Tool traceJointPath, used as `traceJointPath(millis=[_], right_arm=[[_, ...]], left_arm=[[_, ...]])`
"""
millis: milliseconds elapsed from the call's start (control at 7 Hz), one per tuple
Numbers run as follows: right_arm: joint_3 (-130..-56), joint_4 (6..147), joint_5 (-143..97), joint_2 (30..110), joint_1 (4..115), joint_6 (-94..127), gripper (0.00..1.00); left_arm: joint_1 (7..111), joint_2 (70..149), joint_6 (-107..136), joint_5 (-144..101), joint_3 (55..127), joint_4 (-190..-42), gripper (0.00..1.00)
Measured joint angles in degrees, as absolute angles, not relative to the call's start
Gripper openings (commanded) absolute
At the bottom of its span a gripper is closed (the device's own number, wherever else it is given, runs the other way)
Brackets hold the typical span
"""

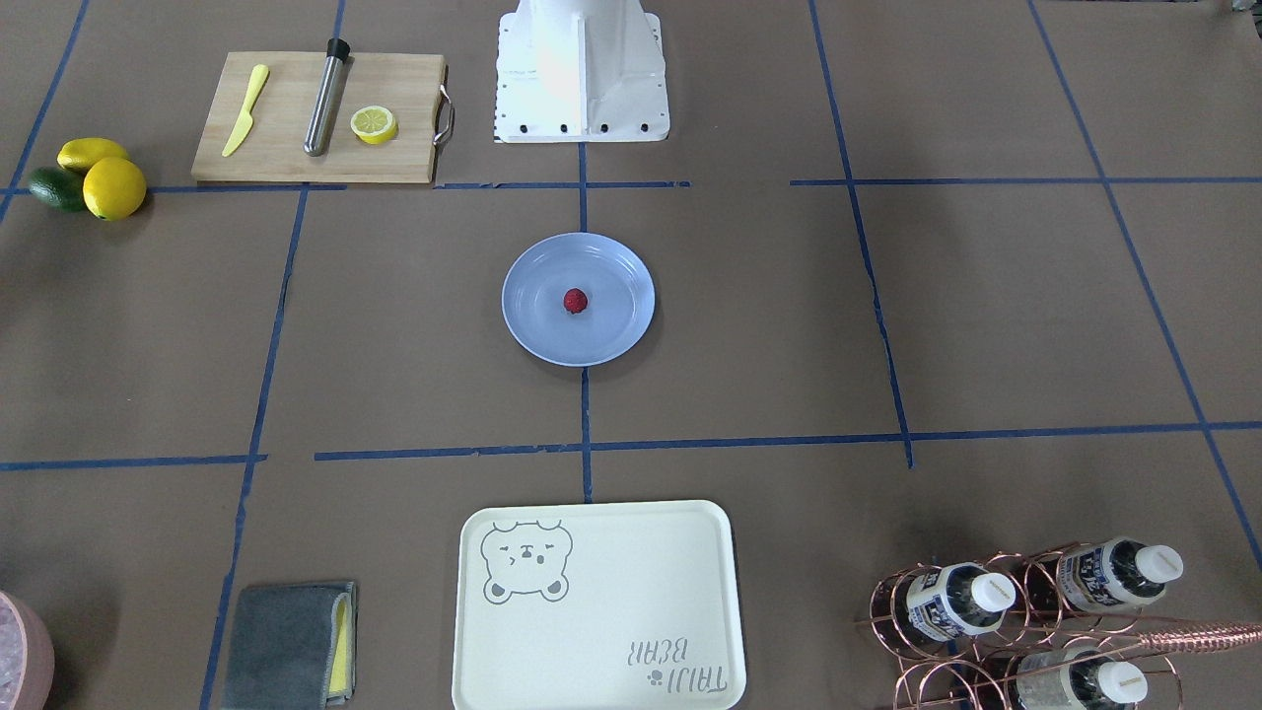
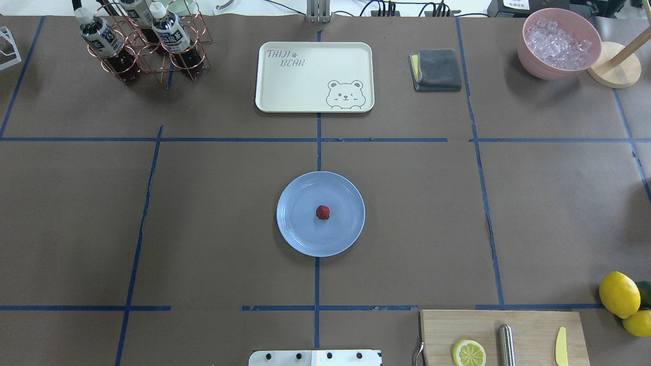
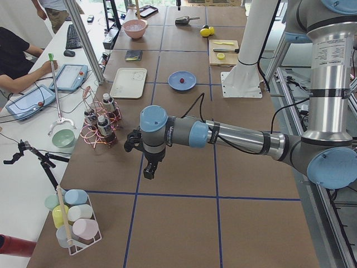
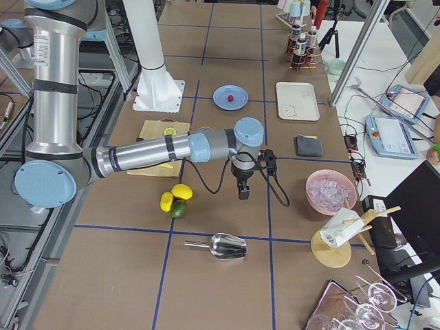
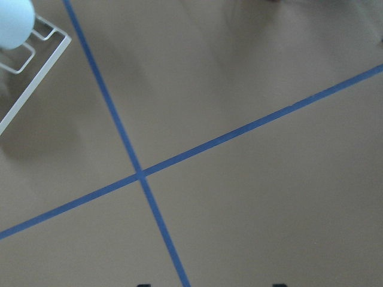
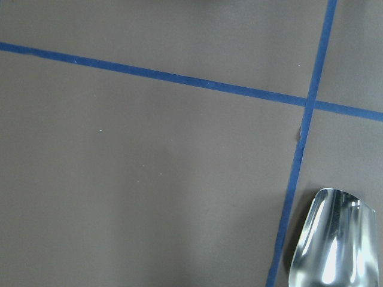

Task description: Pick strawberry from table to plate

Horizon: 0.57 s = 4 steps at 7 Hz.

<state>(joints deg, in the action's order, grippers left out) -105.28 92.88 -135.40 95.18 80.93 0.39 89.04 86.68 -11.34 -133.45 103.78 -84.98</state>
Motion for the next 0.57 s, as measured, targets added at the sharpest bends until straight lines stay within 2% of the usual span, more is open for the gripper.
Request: traceJointPath(millis=[571], right_arm=[[-103.65, 92.58, -134.98, 96.0, 81.8, -4.25, 1.0]], left_arm=[[89.24, 83.38, -12.08, -133.37, 103.46, -83.23, 1.0]])
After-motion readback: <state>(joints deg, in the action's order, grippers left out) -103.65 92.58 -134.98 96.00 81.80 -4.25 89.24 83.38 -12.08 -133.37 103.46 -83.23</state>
